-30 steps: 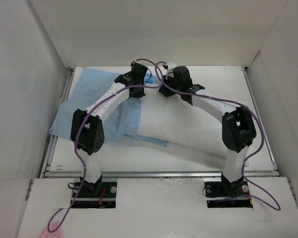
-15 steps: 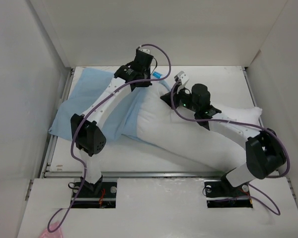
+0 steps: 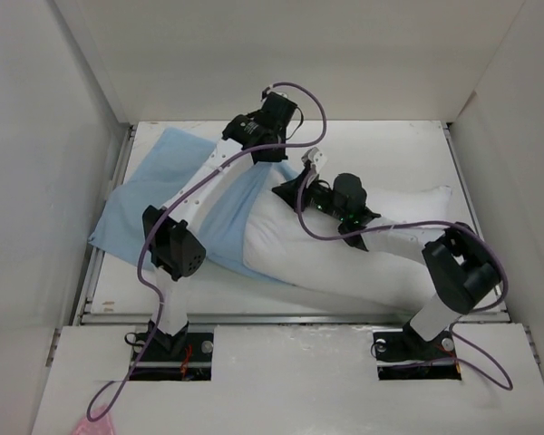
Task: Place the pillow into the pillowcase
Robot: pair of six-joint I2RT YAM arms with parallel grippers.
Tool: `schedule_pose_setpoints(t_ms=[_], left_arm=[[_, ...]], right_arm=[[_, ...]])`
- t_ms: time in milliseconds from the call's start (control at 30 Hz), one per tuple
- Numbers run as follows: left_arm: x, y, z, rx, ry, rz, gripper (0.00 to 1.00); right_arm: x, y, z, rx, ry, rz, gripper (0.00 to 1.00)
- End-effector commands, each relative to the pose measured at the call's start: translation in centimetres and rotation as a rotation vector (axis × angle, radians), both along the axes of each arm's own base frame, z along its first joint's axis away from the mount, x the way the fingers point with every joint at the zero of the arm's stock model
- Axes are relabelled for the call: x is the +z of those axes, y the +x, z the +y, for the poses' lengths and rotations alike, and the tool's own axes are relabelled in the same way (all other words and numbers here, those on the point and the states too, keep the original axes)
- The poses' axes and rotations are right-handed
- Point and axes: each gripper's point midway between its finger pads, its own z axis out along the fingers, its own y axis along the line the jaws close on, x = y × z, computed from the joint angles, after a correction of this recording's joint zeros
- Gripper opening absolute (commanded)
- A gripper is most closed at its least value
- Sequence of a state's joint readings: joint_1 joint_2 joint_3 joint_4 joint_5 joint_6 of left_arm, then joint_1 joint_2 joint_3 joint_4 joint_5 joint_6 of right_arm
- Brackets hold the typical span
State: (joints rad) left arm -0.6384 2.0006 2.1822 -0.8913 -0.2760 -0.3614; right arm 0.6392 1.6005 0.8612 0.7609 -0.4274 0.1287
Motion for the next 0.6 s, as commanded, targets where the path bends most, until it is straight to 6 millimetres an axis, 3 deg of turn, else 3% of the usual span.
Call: schedule_pose_setpoints(t_ms=[0,67,100,167,200,267,400,467,500,533,567], left_arm=[[7.2,0.2,-3.8,-0.047,-0.201,-0.224,0.00],[7.3,-1.6,-4.2,-0.074,-0.221,-0.223,0.00],[6.8,-4.0,-4.5,-0.116,-0.228,-0.208,0.00],[8.1,-5.9,-6.2,-0.213,-0.317,-0.236,0.00],[8.6,-6.9,-6.7,-0.252,-0.346,-0.236,0.00],[9.5,-9.1,-7.4,-0.317,-0.361,-0.249,0.00],[6.6,-12.1,-8.0,-0.365,-0.326,-0.173,0.00],[4.2,-12.6,-8.1,-0.377,-0.322,-0.131,0.00],[2.8,-13.2,-8.1,-0.368,-0.334,-0.090,0.00],[3.0,-13.3,-8.4,-0.379,-0.346,-0.090,0.00],[1.6,-13.7,-8.4,-0.379,-0.346,-0.057,0.00]], right_arm=[[1.2,-1.9,4.2,0.061,0.127,0.069,0.00],[2.2,1.0,3.1,-0.069,0.210,0.085,0.00],[3.1,2.2,2.9,-0.092,0.242,0.069,0.00],[3.3,4.4,2.2,-0.133,0.326,0.117,0.00],[3.4,6.1,0.7,-0.183,0.374,0.128,0.00],[5.2,6.9,-0.5,-0.166,0.508,0.127,0.00],[6.8,9.3,-5.0,-0.356,0.637,0.143,0.00],[8.2,10.4,-8.6,-0.533,0.718,0.134,0.00],[7.8,11.1,-10.4,-0.644,0.747,0.150,0.00],[8.3,11.0,-10.6,-0.645,0.747,0.150,0.00],[8.6,11.6,-12.4,-0.728,0.784,0.147,0.00]])
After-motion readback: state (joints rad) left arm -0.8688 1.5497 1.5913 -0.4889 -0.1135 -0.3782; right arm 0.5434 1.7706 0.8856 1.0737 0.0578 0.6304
